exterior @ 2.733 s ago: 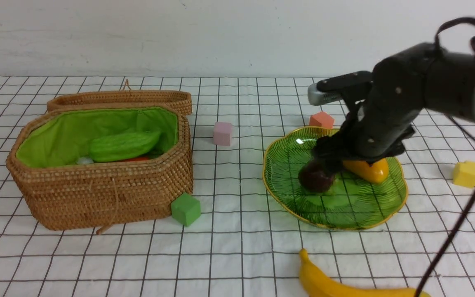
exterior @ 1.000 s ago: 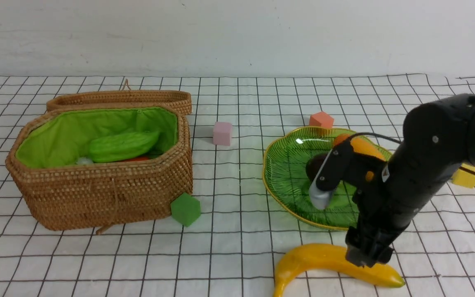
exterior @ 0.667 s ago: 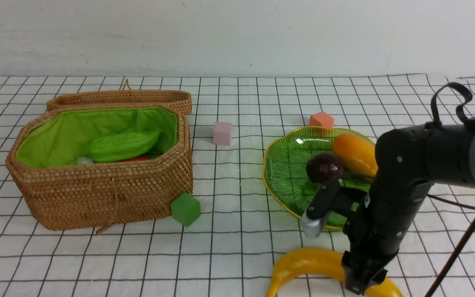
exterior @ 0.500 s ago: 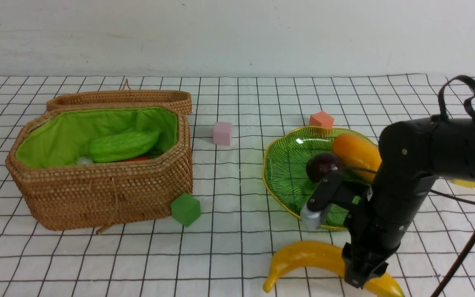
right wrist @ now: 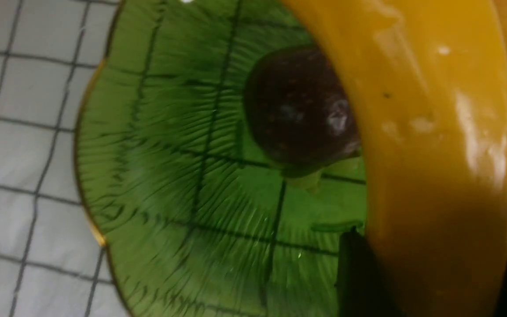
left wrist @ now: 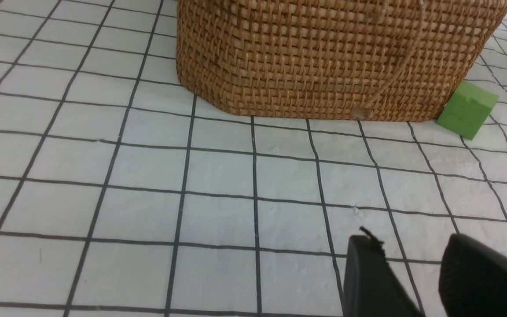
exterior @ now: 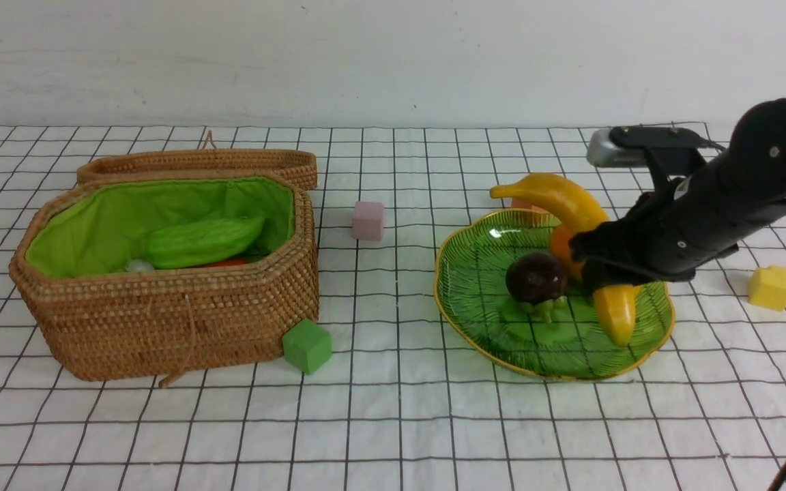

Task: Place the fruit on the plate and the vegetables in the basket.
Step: Use the right arm to grab a banana and put it into the right plate

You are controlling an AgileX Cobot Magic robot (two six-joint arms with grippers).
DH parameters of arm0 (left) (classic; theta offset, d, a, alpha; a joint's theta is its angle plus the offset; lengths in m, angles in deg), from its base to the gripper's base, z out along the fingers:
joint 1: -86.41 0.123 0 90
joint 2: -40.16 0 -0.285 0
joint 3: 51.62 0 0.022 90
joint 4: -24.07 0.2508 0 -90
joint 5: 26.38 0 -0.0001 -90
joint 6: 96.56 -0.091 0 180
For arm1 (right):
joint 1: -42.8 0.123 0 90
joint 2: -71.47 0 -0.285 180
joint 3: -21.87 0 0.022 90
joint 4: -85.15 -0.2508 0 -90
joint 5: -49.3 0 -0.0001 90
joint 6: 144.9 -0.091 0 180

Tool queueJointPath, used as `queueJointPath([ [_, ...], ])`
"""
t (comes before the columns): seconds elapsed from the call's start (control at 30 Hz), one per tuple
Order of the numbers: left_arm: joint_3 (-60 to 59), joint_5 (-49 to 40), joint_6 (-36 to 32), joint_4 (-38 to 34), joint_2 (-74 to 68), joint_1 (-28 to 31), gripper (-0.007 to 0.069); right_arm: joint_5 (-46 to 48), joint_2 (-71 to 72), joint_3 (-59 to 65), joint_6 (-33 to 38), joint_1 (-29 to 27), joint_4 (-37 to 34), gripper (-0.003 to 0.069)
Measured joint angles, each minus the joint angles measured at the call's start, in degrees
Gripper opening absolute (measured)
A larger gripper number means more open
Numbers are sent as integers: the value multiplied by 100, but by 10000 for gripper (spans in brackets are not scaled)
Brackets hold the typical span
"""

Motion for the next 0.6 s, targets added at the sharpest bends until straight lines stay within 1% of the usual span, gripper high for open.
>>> queueJointPath([
  [0.13,0,-2,0,0,0,0,238,-185,-382,0,-109,-39,0,327],
  [0.3,0,-7,0,0,0,0,238,-346,-488,0,-159,-39,-133,327],
  [0.37,0,-7,0,0,0,0,238,-378,-488,0,-161,-39,-176,344],
  [0.47,0,-7,0,0,0,0,238,-384,-474,0,-179,-39,-252,470],
  [0.5,0,-7,0,0,0,0,238,-357,-417,0,-179,-39,-258,546],
  [0.57,0,-8,0,0,0,0,238,-334,-253,0,-179,-39,-258,629],
  [0.6,0,-8,0,0,0,0,238,-330,-122,0,-183,-39,-245,654],
])
